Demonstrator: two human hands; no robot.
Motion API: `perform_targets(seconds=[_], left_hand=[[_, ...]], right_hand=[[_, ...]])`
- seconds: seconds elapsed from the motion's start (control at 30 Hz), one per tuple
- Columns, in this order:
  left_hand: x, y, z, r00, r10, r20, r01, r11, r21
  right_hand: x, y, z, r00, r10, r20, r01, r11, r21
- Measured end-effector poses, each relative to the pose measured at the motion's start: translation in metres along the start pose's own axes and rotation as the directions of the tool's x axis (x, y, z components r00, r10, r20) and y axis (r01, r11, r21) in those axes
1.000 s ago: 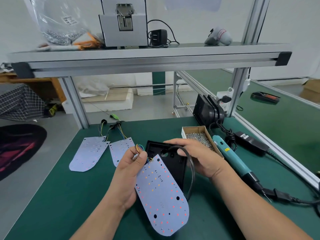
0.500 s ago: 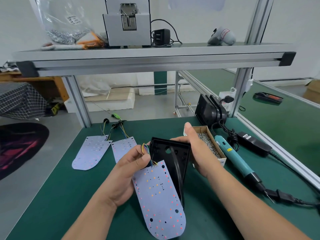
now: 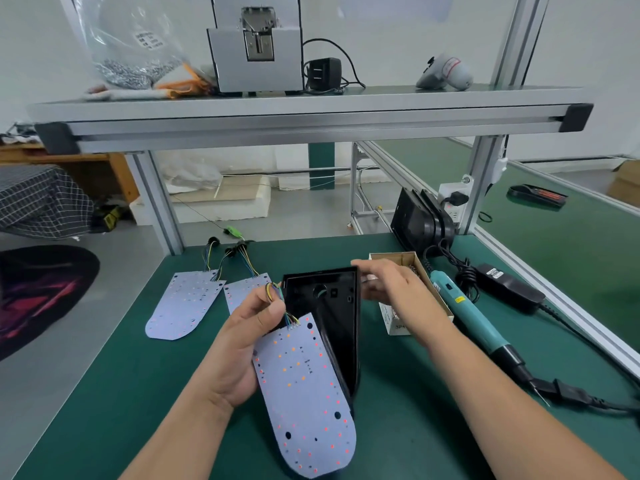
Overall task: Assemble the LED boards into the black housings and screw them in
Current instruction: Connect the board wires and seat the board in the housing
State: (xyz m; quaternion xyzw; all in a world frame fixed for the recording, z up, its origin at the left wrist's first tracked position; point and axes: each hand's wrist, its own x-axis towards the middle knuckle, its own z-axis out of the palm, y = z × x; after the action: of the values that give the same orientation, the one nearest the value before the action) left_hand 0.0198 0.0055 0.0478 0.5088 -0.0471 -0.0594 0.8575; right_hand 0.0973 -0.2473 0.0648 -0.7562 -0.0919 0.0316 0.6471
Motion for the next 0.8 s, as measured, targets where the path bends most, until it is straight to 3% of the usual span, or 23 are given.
perform_targets(seconds=[0.07,0.13,0.3,0.43,0.53,0.6,0.7,0.8], left_hand=[[0.001,0.000,-0.002,1.000,-0.005,-0.028,0.003,0.998,-0.064],[0.001,0.001,-0.004,0.999,-0.008,-0.036,0.004,0.995,-0.104],[-0.001,0.001,-0.001,1.000,0.013,-0.015,-0.015,0.996,-0.088],[0.001,0.005,-0.003,0.997,0.076,0.015,-0.075,0.995,-0.062],[0.002,0.007,-0.007,0.995,0.093,0.034,-0.090,0.992,-0.083],[0.002,0.006,-0.006,0.996,0.084,0.042,-0.081,0.995,-0.065],[0.002,0.007,0.001,0.995,0.087,0.050,-0.087,0.996,0.002],[0.000,0.011,0.001,0.993,0.103,0.053,-0.106,0.993,0.057]], right_hand=[[0.001,0.002,-0.010,0.994,-0.082,0.076,0.102,0.940,-0.326],[0.003,0.007,-0.012,0.980,-0.136,0.147,0.198,0.764,-0.614],[0.004,0.006,-0.008,0.926,-0.364,-0.097,0.112,0.513,-0.851],[0.006,0.003,-0.024,0.882,-0.409,-0.235,-0.039,0.433,-0.901],[0.007,0.005,-0.032,0.881,-0.362,-0.306,-0.108,0.477,-0.872],[0.009,0.009,-0.029,0.915,-0.252,-0.315,-0.108,0.600,-0.793],[0.009,0.011,-0.015,0.948,-0.067,-0.312,-0.077,0.902,-0.426],[0.006,0.014,0.001,0.950,-0.012,-0.312,-0.040,0.986,-0.161]])
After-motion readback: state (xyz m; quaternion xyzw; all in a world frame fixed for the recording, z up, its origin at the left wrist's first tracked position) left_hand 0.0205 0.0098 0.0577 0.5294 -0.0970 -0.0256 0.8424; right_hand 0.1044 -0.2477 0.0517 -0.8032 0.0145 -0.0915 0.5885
